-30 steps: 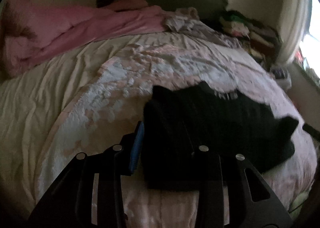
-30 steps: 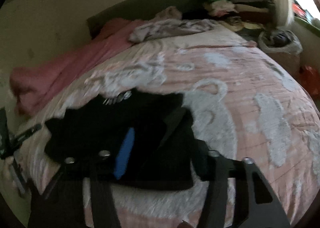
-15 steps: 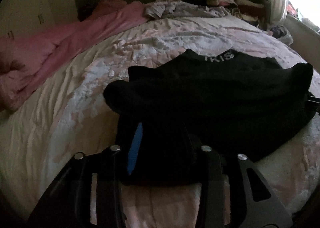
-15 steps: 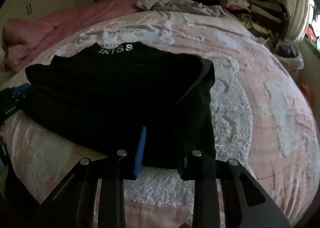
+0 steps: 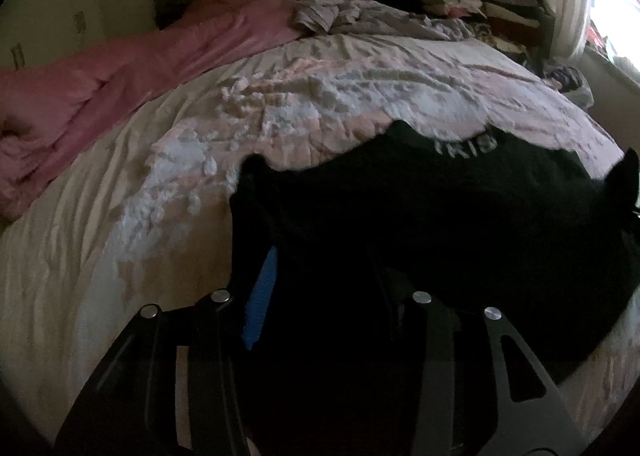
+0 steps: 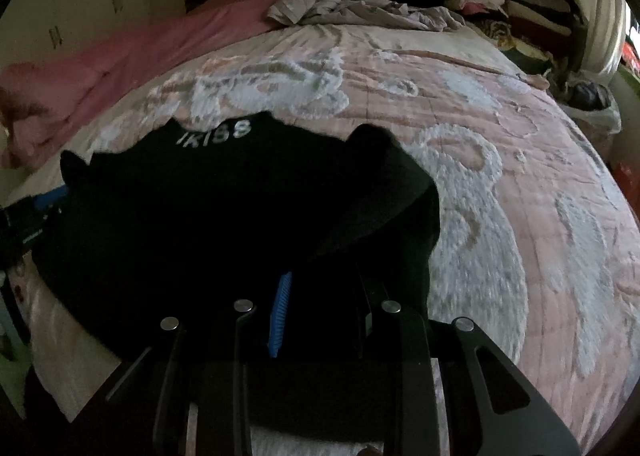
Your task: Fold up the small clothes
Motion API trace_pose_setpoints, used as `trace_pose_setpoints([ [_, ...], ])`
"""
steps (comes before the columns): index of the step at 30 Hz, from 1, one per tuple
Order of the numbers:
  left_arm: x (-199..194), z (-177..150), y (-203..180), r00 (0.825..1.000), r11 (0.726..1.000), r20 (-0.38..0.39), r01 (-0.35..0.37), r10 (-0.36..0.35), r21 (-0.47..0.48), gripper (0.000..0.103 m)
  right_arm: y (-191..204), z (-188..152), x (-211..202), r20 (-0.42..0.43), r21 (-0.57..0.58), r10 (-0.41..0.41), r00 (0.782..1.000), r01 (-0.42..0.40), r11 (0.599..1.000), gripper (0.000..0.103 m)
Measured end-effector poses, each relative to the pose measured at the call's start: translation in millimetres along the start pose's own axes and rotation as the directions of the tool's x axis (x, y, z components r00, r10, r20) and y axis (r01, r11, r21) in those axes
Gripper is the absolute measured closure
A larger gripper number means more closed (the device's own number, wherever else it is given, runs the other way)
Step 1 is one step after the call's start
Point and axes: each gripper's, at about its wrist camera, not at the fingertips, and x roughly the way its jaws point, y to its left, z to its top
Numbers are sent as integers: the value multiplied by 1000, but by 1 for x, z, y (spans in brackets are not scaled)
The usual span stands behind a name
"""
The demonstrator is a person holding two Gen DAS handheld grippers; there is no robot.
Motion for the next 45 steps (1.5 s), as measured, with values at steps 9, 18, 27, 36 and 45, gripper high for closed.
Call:
trace_pose_setpoints([
  [9, 19, 35, 29, 999, 990, 0, 48, -48, -131, 65, -22, 31, 20, 27, 109, 55, 998, -57, 992, 79],
  [18, -28, 39, 62, 993, 972, 98, 91, -71, -218, 60, -43, 44, 35, 49, 168, 14, 999, -22, 986, 77],
  [27, -3, 12, 53, 994, 971, -6, 107, -111, -216, 59, -59, 41, 16, 103, 193, -38, 994, 17, 981, 56],
  [36, 28, 0, 47, 993, 966, -52, 86, -102, -244, 50, -67, 37, 26, 61, 187, -3, 998, -8, 982, 50],
  [45, 7, 0, 48, 995, 965, 56, 91, -79, -248, 99, -48, 37, 18, 104, 117, 20, 994, -33, 993, 95],
])
